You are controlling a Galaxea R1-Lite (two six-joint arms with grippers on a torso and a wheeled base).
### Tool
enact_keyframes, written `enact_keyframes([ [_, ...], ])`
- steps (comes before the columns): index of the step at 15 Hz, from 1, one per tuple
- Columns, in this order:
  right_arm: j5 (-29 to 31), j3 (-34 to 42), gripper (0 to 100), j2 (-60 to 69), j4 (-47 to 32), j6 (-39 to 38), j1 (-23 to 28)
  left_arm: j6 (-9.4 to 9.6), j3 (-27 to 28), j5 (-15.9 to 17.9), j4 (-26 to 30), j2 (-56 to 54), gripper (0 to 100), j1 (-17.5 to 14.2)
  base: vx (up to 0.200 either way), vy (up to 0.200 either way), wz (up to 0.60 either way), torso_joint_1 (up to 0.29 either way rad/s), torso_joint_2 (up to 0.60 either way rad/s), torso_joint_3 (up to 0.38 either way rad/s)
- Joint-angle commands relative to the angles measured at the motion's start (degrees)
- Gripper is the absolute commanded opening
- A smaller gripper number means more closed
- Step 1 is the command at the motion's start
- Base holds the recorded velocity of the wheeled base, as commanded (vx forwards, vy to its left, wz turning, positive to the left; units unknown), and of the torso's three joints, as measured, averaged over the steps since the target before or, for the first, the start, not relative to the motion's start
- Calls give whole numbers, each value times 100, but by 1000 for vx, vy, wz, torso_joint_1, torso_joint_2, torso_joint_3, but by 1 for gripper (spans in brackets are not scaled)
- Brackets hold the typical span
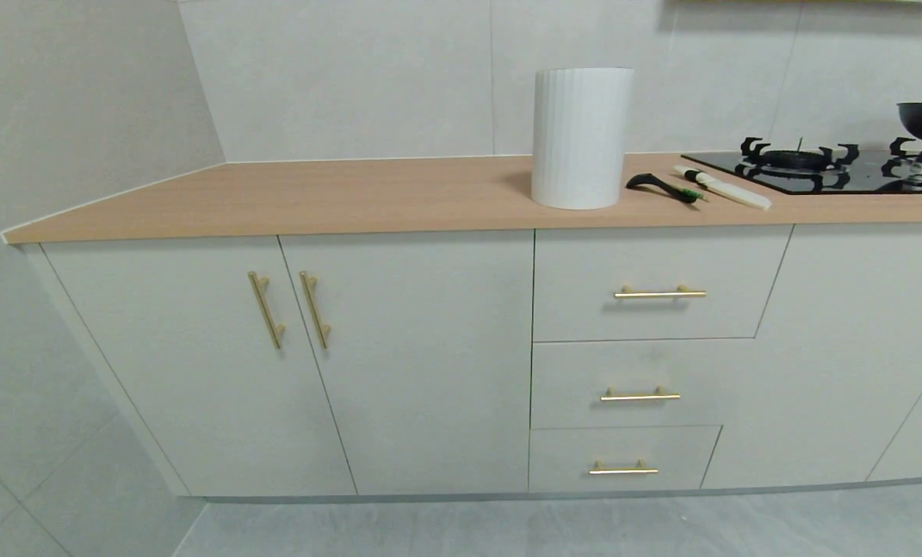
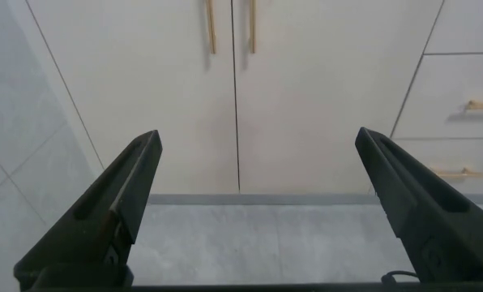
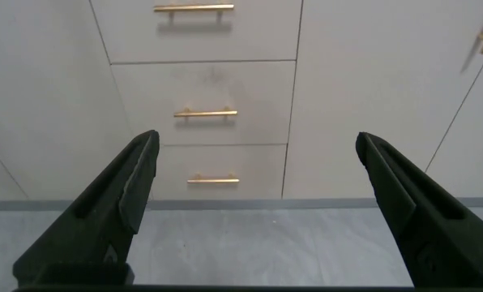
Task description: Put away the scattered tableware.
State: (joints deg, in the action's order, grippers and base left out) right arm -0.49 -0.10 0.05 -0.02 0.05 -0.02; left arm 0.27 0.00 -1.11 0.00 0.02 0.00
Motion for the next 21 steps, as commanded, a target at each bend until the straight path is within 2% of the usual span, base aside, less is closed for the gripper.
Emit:
enact_keyframes([
  [1,-4,1,100,-5,2,4,2,0,0,-3,0,-2,100,0,200,0,0,7,2,7],
  [4,-4,1,100,-5,2,4,2,0,0,-3,0,-2,100,0,200,0,0,6,4,3],
  [16,-13,1,100,-5,-6,39,2,-9,0,-3,0,-2,100,0,0,0,0,0,0,0],
  [21,-39,1,100,-5,11,373,2,-9,0,-3,0,-2,100,0,0,0,0,0,0,0],
])
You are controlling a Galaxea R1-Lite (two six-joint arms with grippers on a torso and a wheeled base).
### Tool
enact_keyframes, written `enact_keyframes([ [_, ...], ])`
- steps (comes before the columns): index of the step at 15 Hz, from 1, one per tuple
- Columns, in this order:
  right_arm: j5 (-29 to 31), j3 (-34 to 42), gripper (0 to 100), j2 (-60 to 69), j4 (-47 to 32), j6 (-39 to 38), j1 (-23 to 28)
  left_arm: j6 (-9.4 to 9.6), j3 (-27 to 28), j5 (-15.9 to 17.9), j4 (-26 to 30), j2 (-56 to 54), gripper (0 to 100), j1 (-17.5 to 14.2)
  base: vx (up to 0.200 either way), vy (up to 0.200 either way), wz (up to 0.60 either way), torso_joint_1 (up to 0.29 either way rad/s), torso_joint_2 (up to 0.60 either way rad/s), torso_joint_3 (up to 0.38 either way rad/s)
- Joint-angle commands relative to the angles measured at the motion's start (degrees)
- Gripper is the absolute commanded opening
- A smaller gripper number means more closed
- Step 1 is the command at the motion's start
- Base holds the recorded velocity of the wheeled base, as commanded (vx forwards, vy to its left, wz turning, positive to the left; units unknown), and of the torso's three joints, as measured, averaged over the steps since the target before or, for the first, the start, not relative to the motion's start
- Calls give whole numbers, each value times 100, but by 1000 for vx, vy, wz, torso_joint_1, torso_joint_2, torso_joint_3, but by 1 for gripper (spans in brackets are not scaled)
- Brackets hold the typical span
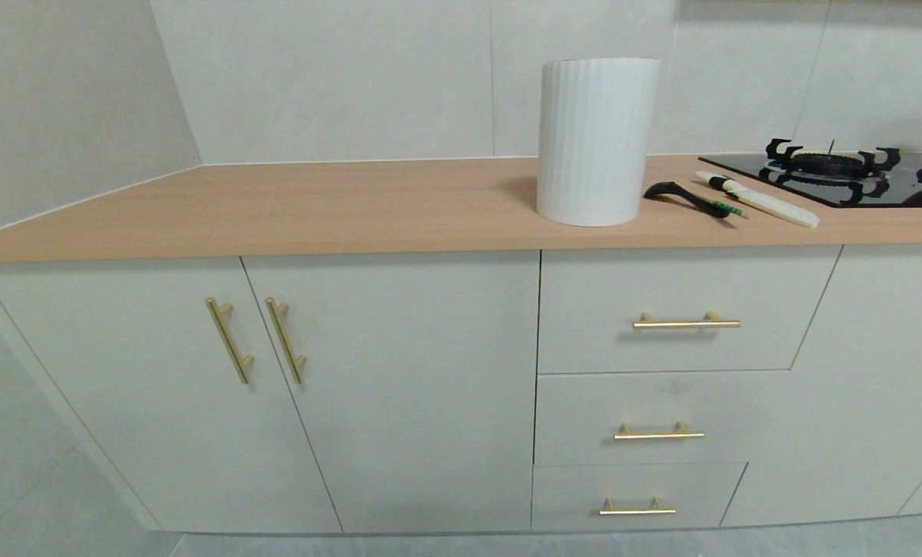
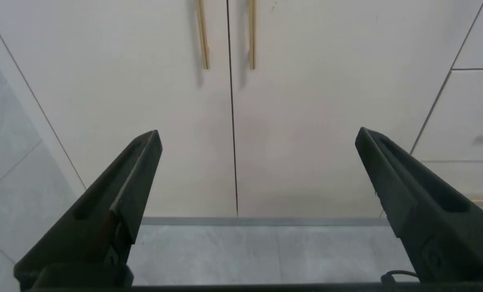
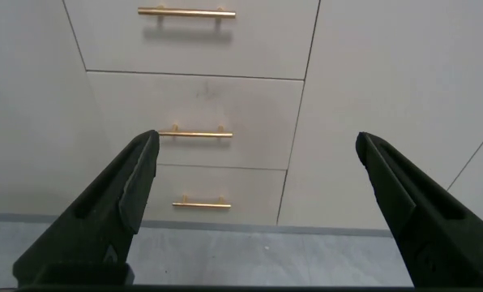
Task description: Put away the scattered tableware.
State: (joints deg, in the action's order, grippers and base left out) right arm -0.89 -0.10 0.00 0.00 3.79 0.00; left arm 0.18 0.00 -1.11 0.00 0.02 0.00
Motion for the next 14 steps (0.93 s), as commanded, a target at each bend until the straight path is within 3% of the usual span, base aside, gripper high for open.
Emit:
enact_keyframes([
  [1,1,1,100,-9,9,16,0,-1,0,-3,0,-2,100,0,0,0,0,0,0,0],
  [7,-16,1,100,0,18,113,0,-1,0,-3,0,-2,100,0,0,0,0,0,0,0],
  [8,-25,-324,100,-26,202,69,0,-9,0,-3,0,-2,100,0,0,0,0,0,0,0],
  [10,-78,-2196,100,-993,70,-933,-343,-9,0,-3,0,-2,100,0,0,0,0,0,0,0],
  [12,-122,-2425,100,-1890,-413,-520,-483,-9,0,-3,0,-2,100,0,0,0,0,0,0,0],
  [14,-140,-2398,100,-2883,-422,-300,-510,-9,0,-3,0,-2,100,0,0,0,0,0,0,0],
])
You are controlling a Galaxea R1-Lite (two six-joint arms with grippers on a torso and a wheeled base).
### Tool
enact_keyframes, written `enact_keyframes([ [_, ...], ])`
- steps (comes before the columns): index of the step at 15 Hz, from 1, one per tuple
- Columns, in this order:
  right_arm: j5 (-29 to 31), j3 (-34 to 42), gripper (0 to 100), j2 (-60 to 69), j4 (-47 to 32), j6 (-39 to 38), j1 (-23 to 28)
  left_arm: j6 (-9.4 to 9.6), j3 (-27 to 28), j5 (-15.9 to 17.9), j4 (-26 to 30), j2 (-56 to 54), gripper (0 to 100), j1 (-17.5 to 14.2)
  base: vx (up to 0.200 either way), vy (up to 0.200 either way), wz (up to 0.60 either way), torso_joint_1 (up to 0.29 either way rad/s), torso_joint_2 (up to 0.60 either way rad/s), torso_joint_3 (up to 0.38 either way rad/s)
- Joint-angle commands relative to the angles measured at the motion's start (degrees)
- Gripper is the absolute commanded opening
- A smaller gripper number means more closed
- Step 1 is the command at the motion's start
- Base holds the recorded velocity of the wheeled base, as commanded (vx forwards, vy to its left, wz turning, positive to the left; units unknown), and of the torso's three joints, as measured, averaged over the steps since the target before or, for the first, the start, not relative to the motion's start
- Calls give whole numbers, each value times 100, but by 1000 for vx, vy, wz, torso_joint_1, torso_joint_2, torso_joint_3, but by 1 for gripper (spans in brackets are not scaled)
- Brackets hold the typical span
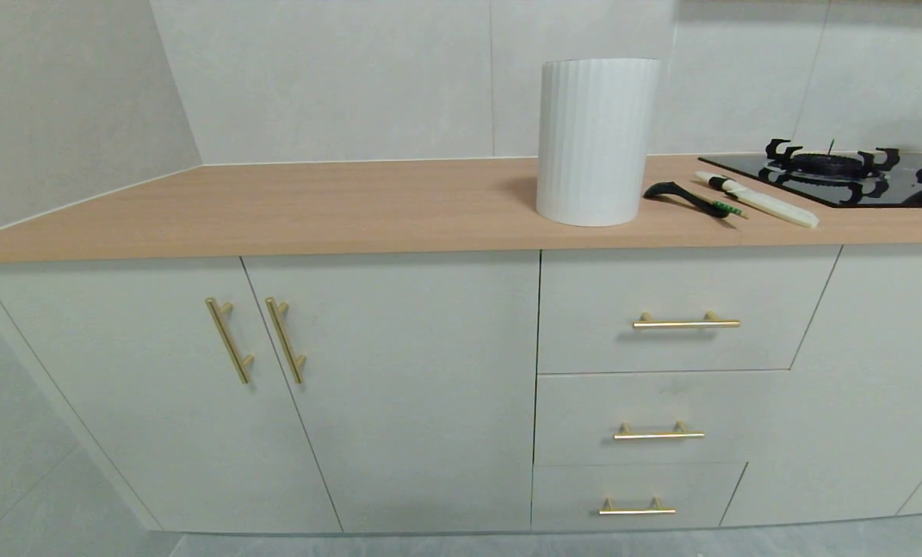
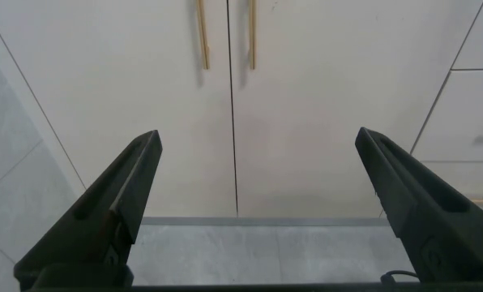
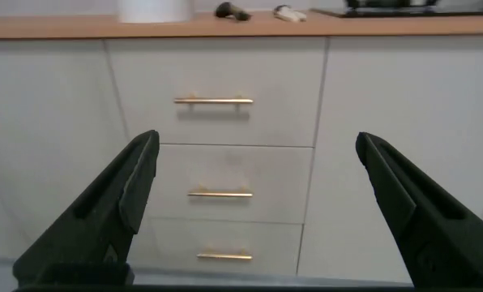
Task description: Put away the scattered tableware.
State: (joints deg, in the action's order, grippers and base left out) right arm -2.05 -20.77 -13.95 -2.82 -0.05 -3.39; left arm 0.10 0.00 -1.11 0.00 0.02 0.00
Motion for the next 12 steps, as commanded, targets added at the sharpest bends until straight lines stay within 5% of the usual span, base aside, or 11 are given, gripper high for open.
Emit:
enact_keyframes([
  [1,-15,-331,100,-1998,-140,93,-171,-1,0,-3,0,-2,100,0,0,0,0,0,0,0],
  [6,-85,-524,100,-4731,211,339,-197,-1,0,-3,0,-2,100,0,0,0,0,0,0,0],
  [12,29,-762,100,-7588,2198,286,-610,-1,0,-3,0,-2,100,0,0,0,0,0,0,0],
])
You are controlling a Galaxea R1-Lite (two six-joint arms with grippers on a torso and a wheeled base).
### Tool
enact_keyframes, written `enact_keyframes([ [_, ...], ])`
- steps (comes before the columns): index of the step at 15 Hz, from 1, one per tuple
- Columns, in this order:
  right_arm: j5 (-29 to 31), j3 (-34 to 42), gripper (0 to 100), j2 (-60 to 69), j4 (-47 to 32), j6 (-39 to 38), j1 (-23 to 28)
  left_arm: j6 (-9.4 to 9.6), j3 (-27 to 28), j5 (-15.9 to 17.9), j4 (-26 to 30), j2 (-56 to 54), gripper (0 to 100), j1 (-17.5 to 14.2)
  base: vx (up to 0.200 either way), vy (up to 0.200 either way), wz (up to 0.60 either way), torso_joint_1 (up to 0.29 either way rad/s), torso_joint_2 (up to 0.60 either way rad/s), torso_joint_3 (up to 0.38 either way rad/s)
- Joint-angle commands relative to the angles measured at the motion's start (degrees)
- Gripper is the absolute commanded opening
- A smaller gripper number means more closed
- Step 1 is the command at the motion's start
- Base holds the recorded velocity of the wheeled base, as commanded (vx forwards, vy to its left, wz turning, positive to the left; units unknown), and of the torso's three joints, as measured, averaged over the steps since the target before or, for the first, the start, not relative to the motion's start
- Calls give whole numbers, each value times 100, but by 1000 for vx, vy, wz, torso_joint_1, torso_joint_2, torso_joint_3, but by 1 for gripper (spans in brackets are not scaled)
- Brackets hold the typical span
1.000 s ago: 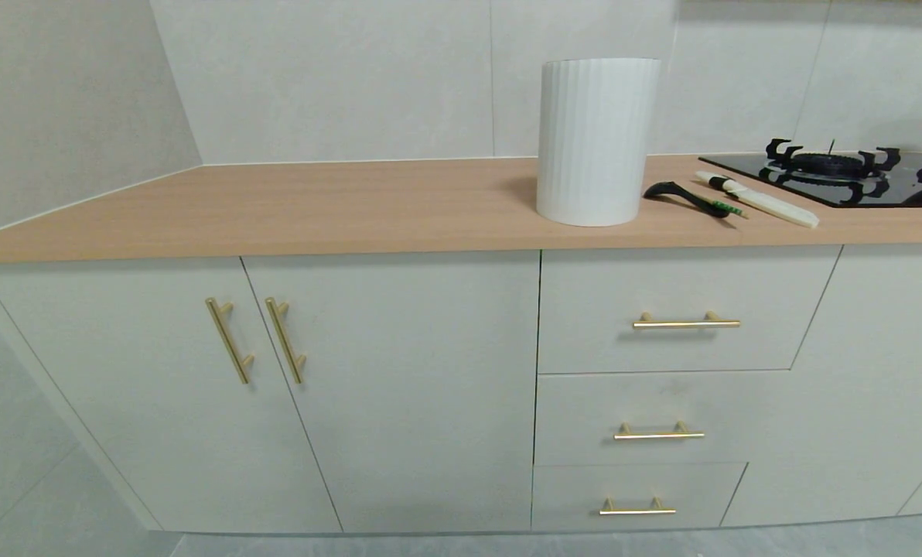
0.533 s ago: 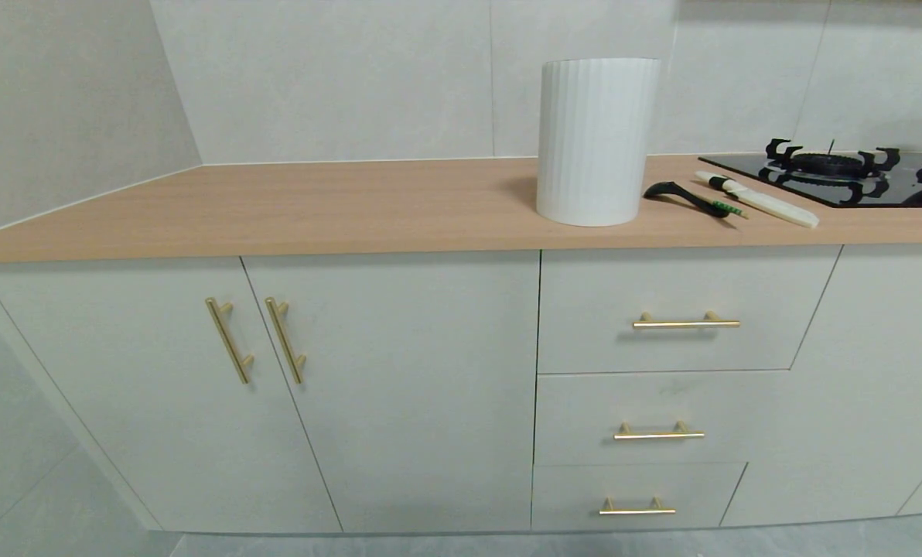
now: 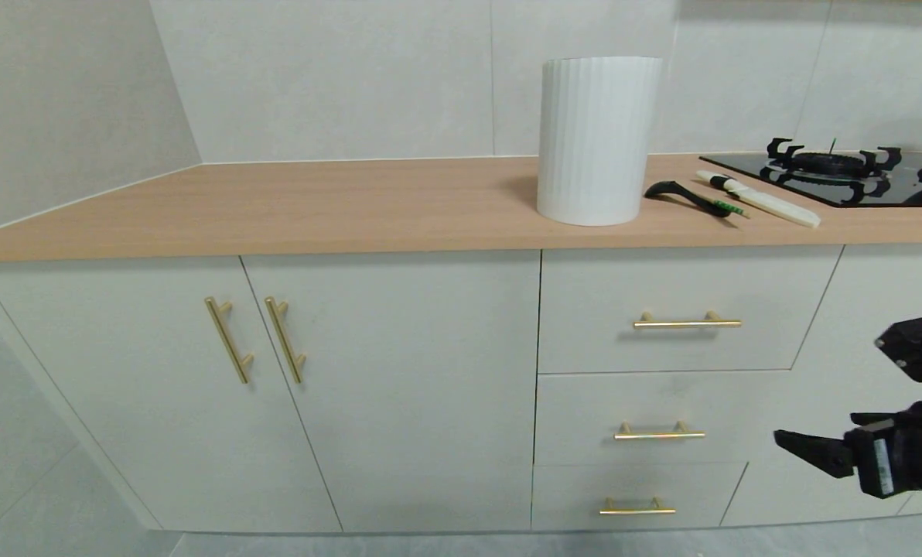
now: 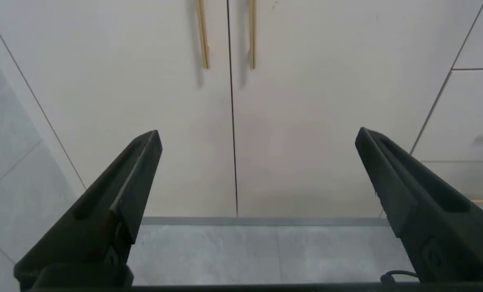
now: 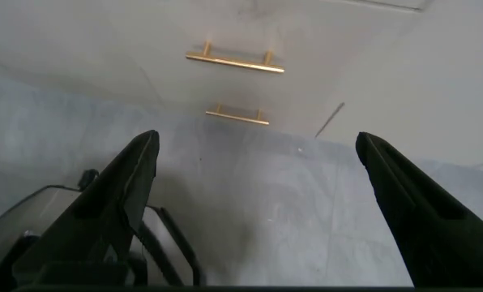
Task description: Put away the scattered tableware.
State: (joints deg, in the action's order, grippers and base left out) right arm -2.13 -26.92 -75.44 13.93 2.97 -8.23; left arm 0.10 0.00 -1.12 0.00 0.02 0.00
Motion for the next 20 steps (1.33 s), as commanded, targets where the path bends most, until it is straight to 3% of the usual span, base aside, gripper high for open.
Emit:
enact_keyframes([
  [1,29,-174,100,-1782,672,-25,-118,-1,0,-2,0,-2,100,0,0,0,0,0,0,0],
  [6,424,-112,100,-3671,2307,-289,-135,-1,0,-2,0,-2,100,0,0,0,0,0,0,0],
  [11,547,-147,100,-4708,3660,-754,-285,-1,0,-2,0,-2,100,0,0,0,0,0,0,0],
  [16,1119,-288,100,-6009,5568,-904,-434,-1,0,-2,0,-2,100,0,0,0,0,0,0,0],
  [20,1171,-516,100,-6308,5796,-939,-434,-1,0,-2,0,-2,100,0,0,0,0,0,0,0],
])
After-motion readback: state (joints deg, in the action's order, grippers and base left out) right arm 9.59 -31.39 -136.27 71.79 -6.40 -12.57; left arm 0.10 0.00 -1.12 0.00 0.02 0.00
